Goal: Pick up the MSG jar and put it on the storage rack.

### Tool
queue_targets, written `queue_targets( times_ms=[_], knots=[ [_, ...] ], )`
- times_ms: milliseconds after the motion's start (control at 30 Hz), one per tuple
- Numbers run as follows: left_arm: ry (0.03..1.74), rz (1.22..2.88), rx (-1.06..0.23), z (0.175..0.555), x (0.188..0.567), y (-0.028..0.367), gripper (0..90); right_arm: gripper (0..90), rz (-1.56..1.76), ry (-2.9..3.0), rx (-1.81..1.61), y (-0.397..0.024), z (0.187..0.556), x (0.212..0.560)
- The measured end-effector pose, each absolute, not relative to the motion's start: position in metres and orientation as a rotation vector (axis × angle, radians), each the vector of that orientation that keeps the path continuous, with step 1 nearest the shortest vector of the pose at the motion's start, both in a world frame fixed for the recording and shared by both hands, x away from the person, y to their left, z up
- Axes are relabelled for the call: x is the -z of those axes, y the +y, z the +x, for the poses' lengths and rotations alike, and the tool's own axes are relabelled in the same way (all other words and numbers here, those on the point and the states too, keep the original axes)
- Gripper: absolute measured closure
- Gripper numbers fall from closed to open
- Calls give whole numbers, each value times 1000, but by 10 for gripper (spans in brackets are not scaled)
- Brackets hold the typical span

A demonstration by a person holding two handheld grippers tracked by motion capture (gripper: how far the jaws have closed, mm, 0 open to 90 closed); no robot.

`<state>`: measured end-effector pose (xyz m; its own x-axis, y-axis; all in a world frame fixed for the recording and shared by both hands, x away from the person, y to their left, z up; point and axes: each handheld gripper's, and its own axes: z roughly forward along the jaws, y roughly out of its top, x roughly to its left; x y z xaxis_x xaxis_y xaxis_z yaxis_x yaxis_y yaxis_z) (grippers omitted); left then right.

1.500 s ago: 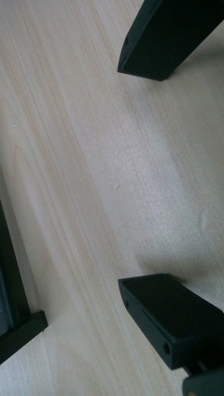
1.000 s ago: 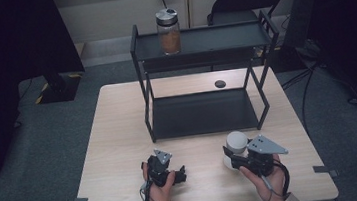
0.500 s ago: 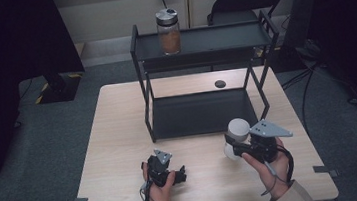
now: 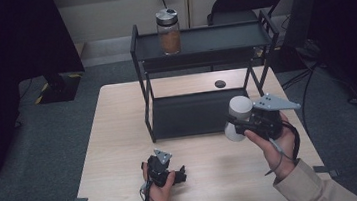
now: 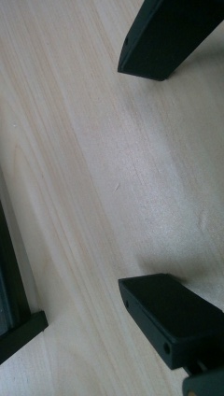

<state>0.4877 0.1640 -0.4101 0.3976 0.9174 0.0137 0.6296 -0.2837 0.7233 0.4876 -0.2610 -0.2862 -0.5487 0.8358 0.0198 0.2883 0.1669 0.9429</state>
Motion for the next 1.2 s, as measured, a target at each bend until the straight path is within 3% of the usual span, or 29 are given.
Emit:
queue_targets(
  times_ms=[1200],
  knots=[
    [1316,2018,-580,488,410,164,0,347,1047,1828,-1365,-251,526,145]
  ],
)
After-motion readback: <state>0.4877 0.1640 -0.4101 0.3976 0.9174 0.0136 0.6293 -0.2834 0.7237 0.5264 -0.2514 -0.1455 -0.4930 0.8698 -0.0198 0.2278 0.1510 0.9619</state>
